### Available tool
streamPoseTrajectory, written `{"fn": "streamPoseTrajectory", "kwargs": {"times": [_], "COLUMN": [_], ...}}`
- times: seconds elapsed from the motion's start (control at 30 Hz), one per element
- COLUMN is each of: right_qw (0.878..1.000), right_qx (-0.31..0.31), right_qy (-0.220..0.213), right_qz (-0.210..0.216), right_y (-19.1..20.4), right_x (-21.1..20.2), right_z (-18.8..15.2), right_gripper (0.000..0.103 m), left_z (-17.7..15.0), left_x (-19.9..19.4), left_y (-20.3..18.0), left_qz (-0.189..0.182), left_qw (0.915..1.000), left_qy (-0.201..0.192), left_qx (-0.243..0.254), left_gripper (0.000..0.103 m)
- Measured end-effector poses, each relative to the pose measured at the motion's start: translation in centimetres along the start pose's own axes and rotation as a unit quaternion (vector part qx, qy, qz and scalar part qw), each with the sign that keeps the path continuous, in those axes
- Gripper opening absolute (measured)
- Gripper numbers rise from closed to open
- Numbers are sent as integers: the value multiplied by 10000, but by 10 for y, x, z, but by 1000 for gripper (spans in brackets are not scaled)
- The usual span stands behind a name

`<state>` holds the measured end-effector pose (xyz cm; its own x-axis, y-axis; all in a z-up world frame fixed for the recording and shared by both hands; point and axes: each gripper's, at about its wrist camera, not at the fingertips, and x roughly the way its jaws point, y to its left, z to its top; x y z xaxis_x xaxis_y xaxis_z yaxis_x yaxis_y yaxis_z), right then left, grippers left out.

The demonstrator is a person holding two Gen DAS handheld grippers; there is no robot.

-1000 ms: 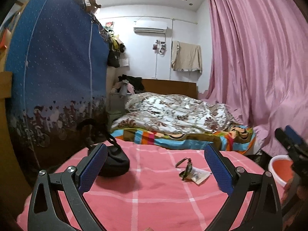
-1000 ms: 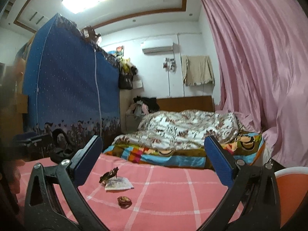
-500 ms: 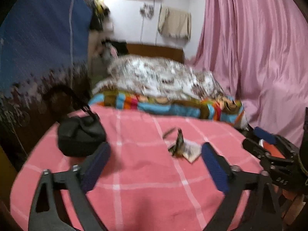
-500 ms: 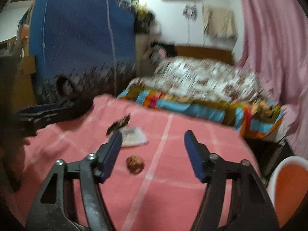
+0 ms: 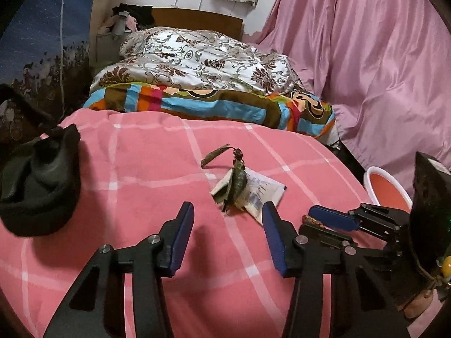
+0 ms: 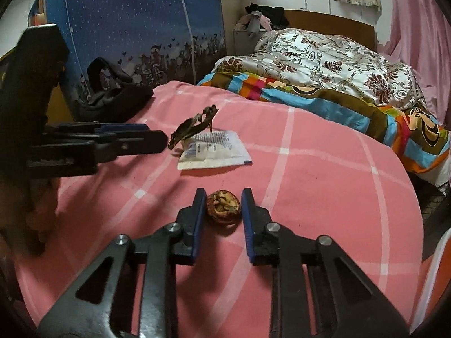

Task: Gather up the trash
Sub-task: 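Grasp the dried leaf stem with the left tool while the right tool grasps the walnut shell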

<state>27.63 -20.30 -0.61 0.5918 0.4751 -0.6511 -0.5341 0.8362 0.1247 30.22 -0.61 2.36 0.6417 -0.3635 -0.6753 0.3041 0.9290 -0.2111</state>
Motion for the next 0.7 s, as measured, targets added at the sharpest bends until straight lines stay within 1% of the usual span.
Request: {"fn": "streamPoseTrajectory", "kwargs": {"times": [0.07,0.13,0.2,0.27,0.3,0.4,0.47,0.7], "right_qw": [10000,9999,9998,9996,9994,9991,9990,9975], "right_qx": [25,50,79,98,131,203,213,150], "right_qy": [-12,-80,-161,-225,-262,-334,-371,-636], "right_qz": [-6,-42,-94,-153,-159,-154,-154,-257], "right_y": [-2,-4,-6,-8,-10,-13,-14,-10], "right_x": [0,-2,-5,-8,-9,-12,-15,-26], "right_z": [2,4,5,6,6,7,7,6], "right_gripper": [27,27,27,27,27,27,27,27], "left_z": [3,9,13,16,17,17,17,10], "left_x": [5,12,19,26,27,27,25,8], "left_y": [-1,0,0,-1,-1,-5,-9,-21], "left_qz": [-36,-50,-63,-76,-96,-99,-76,90], "left_qw": [10000,10000,9999,9998,9998,9998,9998,9993], "left_qy": [15,44,107,161,181,157,122,-188], "left_qx": [-30,-54,-71,-81,-81,-6,110,316], "left_gripper": [41,36,29,25,20,10,6,4]}}
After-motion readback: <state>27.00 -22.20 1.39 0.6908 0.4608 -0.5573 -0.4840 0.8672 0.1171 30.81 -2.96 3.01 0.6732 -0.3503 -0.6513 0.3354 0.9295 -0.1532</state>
